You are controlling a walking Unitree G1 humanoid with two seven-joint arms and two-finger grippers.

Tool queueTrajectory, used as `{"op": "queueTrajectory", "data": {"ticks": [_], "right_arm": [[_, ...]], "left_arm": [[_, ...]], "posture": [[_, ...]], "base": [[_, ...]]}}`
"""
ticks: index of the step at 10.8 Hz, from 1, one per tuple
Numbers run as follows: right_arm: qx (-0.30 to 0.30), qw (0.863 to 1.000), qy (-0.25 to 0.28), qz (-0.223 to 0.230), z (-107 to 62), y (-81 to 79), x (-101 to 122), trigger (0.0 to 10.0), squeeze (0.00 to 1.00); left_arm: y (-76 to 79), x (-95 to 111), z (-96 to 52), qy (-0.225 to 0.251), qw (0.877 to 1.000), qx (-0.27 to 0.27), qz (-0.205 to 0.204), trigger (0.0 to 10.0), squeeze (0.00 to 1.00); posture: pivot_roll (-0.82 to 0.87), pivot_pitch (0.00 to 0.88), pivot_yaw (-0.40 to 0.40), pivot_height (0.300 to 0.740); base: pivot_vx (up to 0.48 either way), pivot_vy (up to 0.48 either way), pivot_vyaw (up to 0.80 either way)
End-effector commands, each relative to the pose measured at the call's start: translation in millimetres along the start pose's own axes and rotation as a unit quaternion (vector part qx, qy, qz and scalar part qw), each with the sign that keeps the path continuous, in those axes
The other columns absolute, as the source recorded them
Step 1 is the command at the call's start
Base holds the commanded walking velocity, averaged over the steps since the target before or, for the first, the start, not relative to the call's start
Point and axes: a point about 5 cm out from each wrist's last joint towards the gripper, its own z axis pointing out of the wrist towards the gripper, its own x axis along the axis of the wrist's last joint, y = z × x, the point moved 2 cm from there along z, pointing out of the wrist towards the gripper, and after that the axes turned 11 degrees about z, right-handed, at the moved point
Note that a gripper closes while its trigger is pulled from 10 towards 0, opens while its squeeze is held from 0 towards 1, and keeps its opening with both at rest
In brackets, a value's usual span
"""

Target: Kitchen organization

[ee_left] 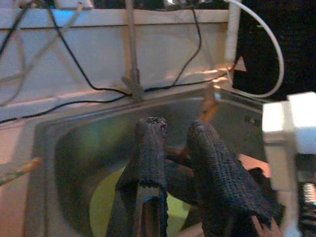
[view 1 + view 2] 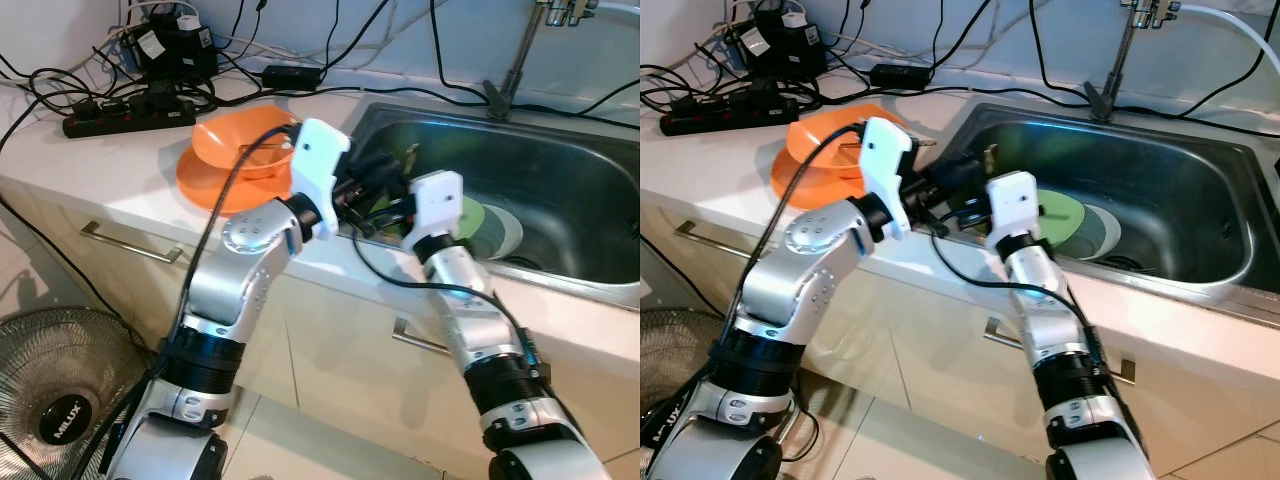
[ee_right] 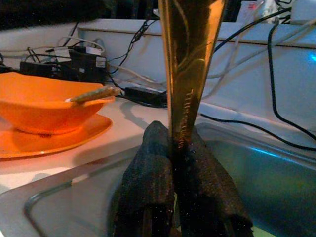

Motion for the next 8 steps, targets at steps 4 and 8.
{"op": "queueTrajectory", "data": {"ticks": [4,8], "right_arm": [[-0.023,1.000,0.010,-0.011,7.2,13.9,7,0.0,0.00],[-0.084,0.995,-0.037,-0.048,18.2,45.9,3,10.0,0.00]], "left_arm": [[-21.7,7,-6.0,0.022,0.998,0.062,0.005,10.0,0.00],[-10.6,-48,-27.7,-0.075,0.995,0.058,0.024,10.0,0.00]], "posture": [[0.20,0.031,0.052,0.740],[0.19,0.018,0.049,0.740]], "base": [[0.000,0.000,0.00],[0.000,0.000,0.00]]}}
